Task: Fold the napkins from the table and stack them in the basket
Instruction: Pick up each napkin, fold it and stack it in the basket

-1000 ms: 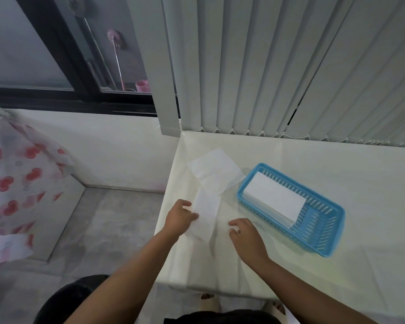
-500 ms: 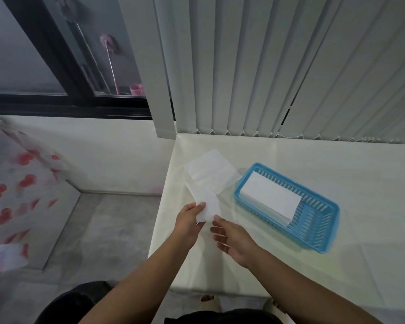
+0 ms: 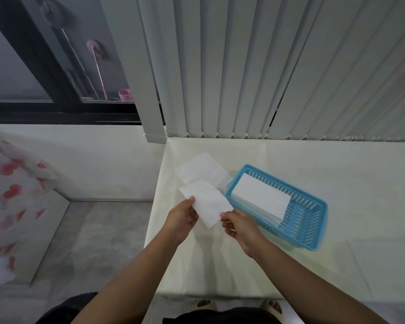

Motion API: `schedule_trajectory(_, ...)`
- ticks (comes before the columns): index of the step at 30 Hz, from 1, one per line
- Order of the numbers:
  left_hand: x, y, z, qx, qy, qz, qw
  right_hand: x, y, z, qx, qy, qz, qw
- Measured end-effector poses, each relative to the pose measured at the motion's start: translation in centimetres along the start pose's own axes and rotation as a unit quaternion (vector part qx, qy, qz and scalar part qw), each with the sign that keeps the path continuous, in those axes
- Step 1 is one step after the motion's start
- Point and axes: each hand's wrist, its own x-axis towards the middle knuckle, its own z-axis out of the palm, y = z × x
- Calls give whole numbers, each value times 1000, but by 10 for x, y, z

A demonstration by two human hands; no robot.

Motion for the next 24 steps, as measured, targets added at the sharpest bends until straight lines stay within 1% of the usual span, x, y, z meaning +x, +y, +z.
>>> schedule_trajectory(5,-4,-3,21,-36,-9,41,998,-3,-7,6,63,-32,4,997)
schedule_trajectory(8,-4,-6,30,-58,-9,27,998,-2,-10,4,74,-6,-7,997)
schedule_trajectory(10,-1,-3,31,-56,2,19,998,0,-13,-7,33,16,-18,999)
schedule_trajectory(12,4,4,32,-14,7,29,999,0,-18,-21,-22,39,-36,998)
schedule_trajectory(15,13,13,44,132,20,72,988,-2,-27,-46,-49,90,-64,993)
schedule_trajectory(17,18,16,60,239,17,113,964,0,-30,-61,-32,124,-72,989)
schedule_trajectory(18,21,15,69,292,14,137,946,1,-31,-68,-22,140,-74,987)
schedule_trajectory(20,26,13,86,396,10,183,900,3,-35,-81,-14,177,-78,981)
schedule_trajectory(22,32,10,100,479,1,201,855,4,-36,-94,-11,213,-81,974)
schedule_trajectory(24,39,7,107,524,-24,195,829,5,-35,-106,-19,239,-83,967)
